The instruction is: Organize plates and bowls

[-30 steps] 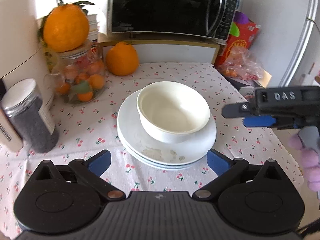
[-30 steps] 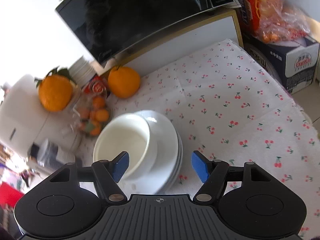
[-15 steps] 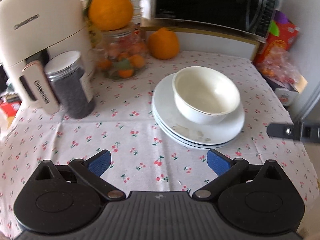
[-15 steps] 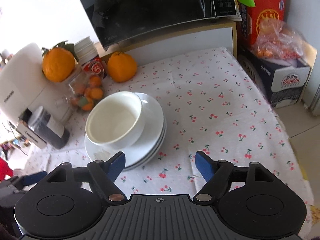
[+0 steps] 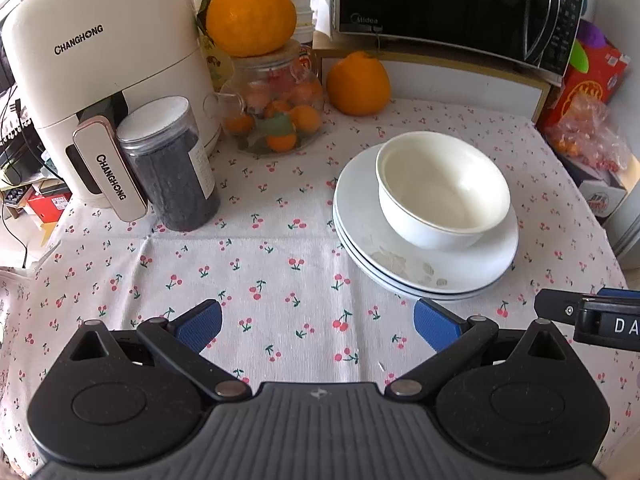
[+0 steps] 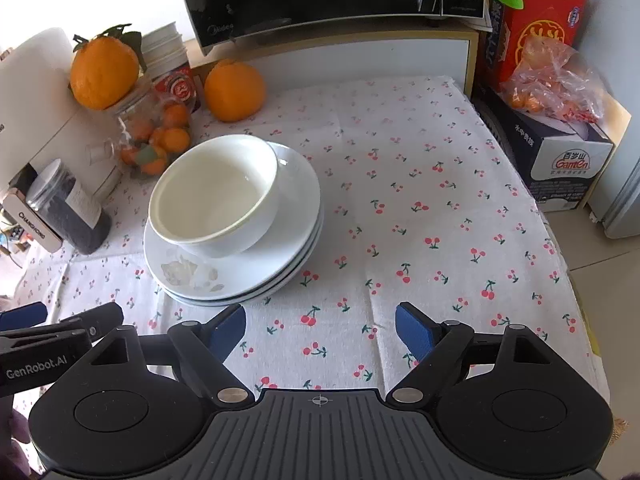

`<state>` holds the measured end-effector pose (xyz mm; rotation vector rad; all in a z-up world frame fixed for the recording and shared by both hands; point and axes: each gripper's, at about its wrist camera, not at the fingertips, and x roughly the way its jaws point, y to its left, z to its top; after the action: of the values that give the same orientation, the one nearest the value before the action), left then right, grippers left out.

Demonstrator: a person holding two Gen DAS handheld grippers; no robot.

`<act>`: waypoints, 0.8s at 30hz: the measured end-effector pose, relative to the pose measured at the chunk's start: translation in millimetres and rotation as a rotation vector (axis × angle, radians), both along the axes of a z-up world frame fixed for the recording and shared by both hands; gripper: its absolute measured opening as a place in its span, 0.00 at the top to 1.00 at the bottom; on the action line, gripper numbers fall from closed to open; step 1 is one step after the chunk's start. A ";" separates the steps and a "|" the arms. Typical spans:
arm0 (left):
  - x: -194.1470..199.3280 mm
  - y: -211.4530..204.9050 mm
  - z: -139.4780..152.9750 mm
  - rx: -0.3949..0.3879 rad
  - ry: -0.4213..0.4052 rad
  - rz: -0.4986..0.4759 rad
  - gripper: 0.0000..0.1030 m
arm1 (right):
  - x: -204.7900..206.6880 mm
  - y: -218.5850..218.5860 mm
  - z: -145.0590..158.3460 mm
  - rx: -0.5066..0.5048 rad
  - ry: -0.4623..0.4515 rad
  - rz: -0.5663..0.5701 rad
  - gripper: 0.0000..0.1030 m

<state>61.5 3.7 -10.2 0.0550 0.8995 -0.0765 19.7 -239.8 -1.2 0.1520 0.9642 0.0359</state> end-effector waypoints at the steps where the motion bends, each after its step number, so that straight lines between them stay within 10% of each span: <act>1: -0.2 0.0 -0.2 0.000 0.002 -0.002 0.00 | 0.0 0.7 -0.1 -0.001 0.001 0.002 0.19; 24: -0.5 0.4 -1.3 0.011 0.008 -0.006 0.00 | 0.7 7.4 -3.0 -0.014 0.017 0.026 0.18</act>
<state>61.0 4.0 -11.5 0.0675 0.9076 -0.0779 20.4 -232.4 -4.1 0.1273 0.9828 0.0517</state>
